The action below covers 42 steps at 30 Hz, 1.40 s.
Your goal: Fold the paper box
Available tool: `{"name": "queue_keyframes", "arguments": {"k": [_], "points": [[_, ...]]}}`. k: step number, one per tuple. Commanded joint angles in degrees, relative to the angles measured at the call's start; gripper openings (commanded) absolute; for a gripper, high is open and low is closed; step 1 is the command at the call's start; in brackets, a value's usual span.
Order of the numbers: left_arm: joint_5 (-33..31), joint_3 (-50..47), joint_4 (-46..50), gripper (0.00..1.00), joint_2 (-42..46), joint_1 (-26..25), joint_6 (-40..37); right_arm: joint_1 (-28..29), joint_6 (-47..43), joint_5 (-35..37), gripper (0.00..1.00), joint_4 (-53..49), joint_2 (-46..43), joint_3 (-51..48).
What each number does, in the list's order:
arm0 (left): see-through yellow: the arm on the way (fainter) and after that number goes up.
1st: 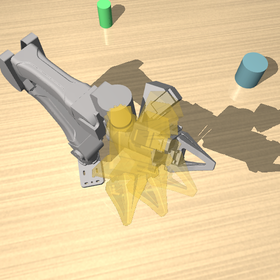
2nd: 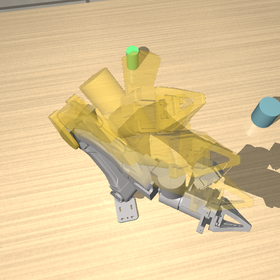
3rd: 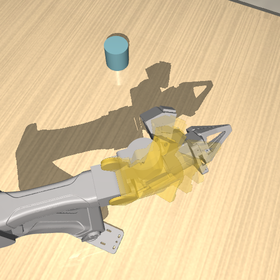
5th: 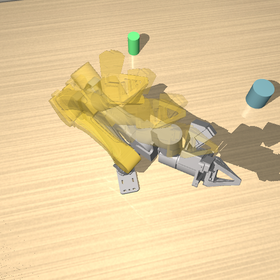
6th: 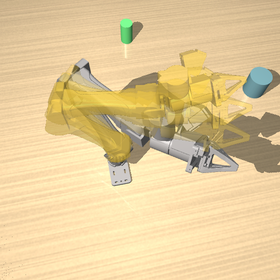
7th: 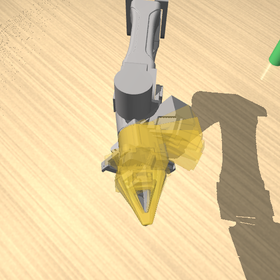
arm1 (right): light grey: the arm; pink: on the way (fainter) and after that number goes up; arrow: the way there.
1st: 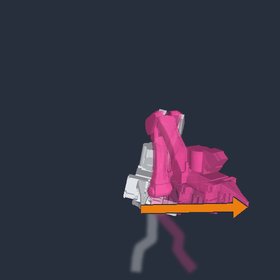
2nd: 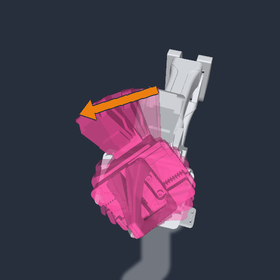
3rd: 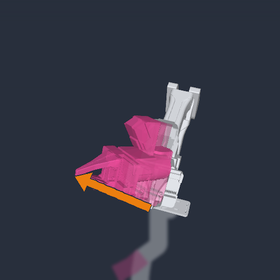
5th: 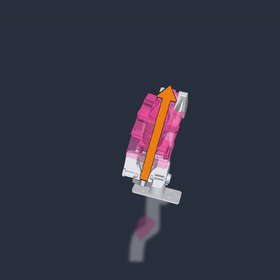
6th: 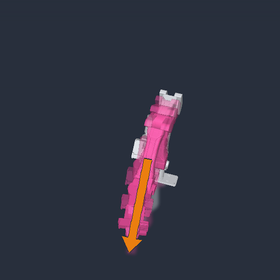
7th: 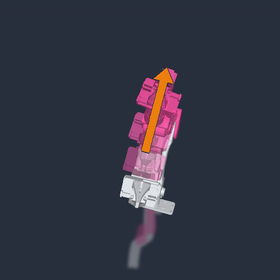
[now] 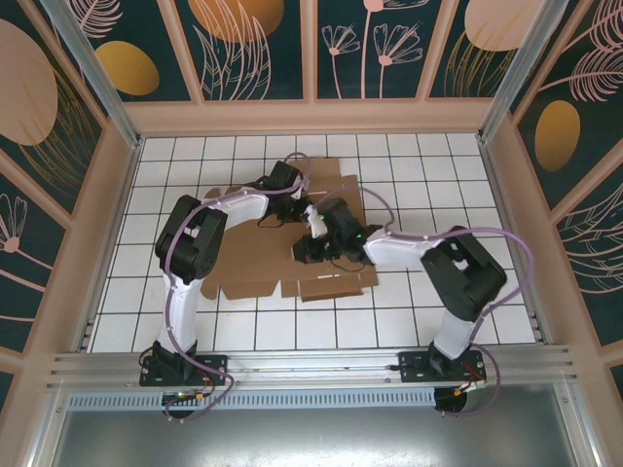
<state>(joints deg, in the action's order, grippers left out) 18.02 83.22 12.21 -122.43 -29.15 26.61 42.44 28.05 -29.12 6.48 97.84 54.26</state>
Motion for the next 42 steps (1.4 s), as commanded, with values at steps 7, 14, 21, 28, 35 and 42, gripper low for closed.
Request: {"name": "queue_keyframes", "arguments": {"k": [7,14,21,28,35,42], "points": [[1.96,-13.3,-12.24,0.21,20.14,5.02,5.57,-16.12,-3.31,11.31,0.47,-9.02,-18.88,-3.16],[7.65,-15.64,-12.54,0.18,12.15,5.68,8.99,-25.09,-3.7,9.09,0.59,-16.68,-7.36,-1.23],[8.19,-16.44,-11.95,0.13,7.5,7.13,12.5,-28.0,-3.75,6.97,0.76,-15.6,-1.84,-2.56],[11.05,-20.26,-14.9,0.09,3.84,9.2,16.37,-29.86,-4.33,-7.41,0.74,-10.92,4.08,-2.68],[12.36,-20.9,-15.98,0.08,2.49,9.32,17.26,-29.76,-0.19,-18.9,0.64,-3.02,8.14,-3.47],[12.18,-21.26,-16.14,0.08,2.76,9.46,17.34,-28.46,-3.06,-8.97,0.3,-9.73,5.97,-0.65]]}}
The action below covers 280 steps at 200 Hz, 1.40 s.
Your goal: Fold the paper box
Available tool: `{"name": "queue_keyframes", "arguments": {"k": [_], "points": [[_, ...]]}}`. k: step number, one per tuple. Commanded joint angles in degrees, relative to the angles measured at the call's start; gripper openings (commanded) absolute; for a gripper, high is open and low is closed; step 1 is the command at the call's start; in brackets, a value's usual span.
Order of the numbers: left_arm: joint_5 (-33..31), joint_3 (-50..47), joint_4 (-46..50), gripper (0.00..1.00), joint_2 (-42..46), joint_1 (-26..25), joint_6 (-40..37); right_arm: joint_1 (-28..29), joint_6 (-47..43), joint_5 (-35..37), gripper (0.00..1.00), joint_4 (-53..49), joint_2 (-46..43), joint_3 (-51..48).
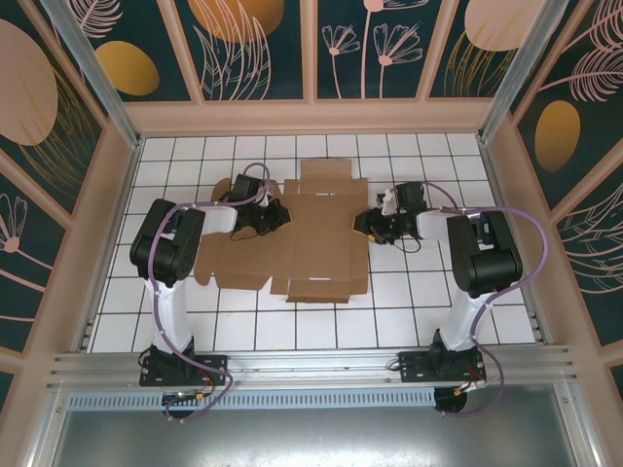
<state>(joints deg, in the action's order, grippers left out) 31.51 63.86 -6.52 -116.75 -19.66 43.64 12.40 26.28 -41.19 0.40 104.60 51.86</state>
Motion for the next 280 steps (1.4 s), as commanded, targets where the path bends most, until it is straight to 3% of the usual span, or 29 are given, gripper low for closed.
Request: {"name": "queue_keyframes", "arguments": {"k": [1,23,56,147,193,225,247,280], "points": [[-1.35,-1.89,2.65,0.08,-2.87,-0.03,0.31,2.45,-2.25,6.2,0.26,-5.99,-1.01,2.96],[-1.56,-1.8,2.66,0.08,-2.71,-0.08,0.31,7.47,-5.17,19.49,0.18,-15.23,-0.49,8.95],[-2.05,-1.89,2.66,0.08,-2.52,-0.05,0.35,15.39,-7.64,37.33,0.17,-28.03,5.24,20.49],[-1.81,-2.16,2.22,0.08,-1.96,-0.03,0.75,29.22,-7.3,66.69,0.27,-47.33,26.34,44.63],[-2.07,-2.24,2.39,0.08,-1.67,-0.03,0.71,28.28,-7.8,64.28,0.28,-42.99,23.07,41.62],[-1.77,-2.38,2.09,0.08,-1.55,-0.07,1.1,23.02,-9.58,47.98,0.28,-30.01,10.94,31.33],[-0.95,-2.59,1.28,0.08,-1.29,-0.03,1.74,17.29,-8.67,37.05,0.22,-25.64,5.95,26.79],[-0.31,-2.77,1.06,0.08,-0.3,-0.13,2.31,14.18,-10.24,37.75,0.12,-26.93,4.52,25.67]]}}
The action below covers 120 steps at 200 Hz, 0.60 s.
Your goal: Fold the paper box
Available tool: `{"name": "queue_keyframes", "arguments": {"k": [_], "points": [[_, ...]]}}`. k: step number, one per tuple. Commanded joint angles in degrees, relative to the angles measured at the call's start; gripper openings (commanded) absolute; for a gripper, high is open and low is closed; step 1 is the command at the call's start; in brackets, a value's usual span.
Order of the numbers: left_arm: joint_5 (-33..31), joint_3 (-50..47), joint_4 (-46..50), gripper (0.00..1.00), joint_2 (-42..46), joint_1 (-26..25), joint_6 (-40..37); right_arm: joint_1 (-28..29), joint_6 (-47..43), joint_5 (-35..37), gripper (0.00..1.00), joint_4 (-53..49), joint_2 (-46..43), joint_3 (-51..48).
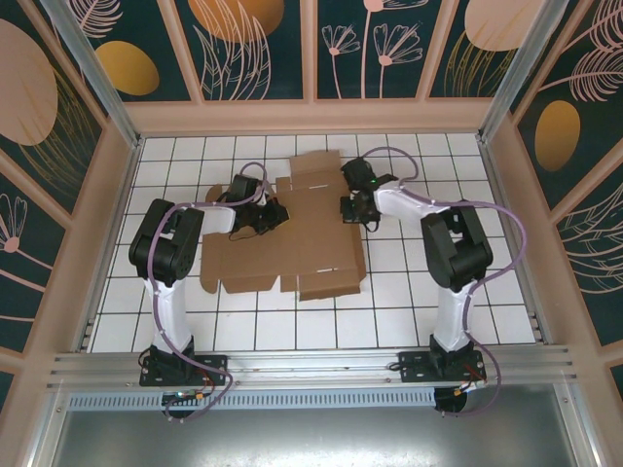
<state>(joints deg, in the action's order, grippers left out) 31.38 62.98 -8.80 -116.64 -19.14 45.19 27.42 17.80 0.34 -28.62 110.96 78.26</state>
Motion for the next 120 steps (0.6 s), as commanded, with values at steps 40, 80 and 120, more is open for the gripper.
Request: {"name": "queue_keyframes", "arguments": {"k": [40,80,120], "points": [[0.05,-1.98,3.69,0.07,-0.67,-0.64,1.01,-0.83,-0.72,-14.87,0.21,2.26,-3.59,1.03],[0.18,-1.99,3.68,0.06,-1.08,-0.66,1.12,-3.93,3.54,-30.23,0.22,9.05,-8.15,-2.26],[0.16,-2.16,3.71,0.05,-0.61,-0.64,1.5,-5.35,7.54,-37.67,0.2,13.58,-11.07,-3.99]]}}
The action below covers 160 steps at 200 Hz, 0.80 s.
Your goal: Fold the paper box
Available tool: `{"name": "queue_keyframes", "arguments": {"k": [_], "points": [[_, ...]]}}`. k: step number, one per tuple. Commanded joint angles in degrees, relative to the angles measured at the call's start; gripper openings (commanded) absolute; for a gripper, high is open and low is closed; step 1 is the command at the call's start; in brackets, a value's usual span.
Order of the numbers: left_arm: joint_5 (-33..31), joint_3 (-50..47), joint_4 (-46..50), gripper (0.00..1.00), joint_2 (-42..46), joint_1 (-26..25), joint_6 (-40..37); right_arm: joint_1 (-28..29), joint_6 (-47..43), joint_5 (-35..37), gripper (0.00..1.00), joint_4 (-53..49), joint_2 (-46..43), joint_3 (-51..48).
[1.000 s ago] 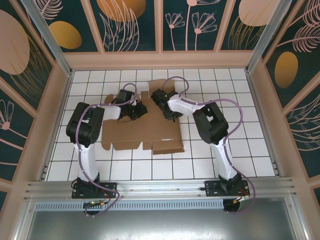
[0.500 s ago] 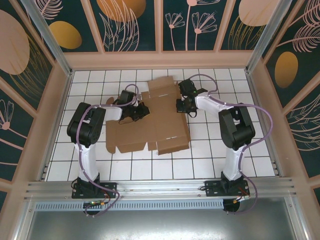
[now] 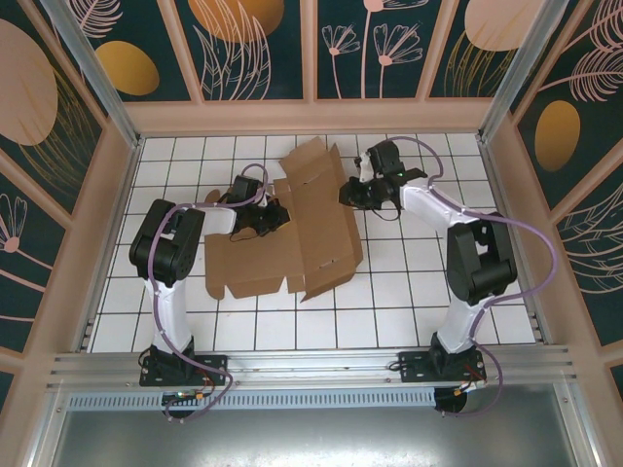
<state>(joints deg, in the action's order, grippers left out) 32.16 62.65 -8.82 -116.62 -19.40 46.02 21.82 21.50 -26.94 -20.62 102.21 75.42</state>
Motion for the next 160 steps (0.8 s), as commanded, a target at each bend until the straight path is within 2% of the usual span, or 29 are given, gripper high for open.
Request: {"name": "queue_keyframes", "arguments": {"k": [1,36,109,143,160], "points": [[-0.66,-1.83,3.73,0.05,-0.59,-0.38,0.66,0.24,4.01,-10.49,0.2,5.67,-2.39,-1.15],[-0.68,-2.09,3.25,0.04,-0.67,-0.4,1.24,3.52,7.65,-14.05,0.26,9.51,-1.17,-0.33],[-0.77,-3.56,1.8,0.01,0.07,-0.35,2.55,12.43,10.77,-13.06,0.53,12.54,7.66,5.33],[-0.54,-4.48,0.29,0.01,0.6,-0.29,3.58,13.41,10.67,-11.19,0.66,12.52,9.56,6.68],[-0.31,-4.78,-0.57,0.01,0.51,-0.29,4.35,13.91,10.63,-10.7,0.68,12.07,10.64,7.57]]}}
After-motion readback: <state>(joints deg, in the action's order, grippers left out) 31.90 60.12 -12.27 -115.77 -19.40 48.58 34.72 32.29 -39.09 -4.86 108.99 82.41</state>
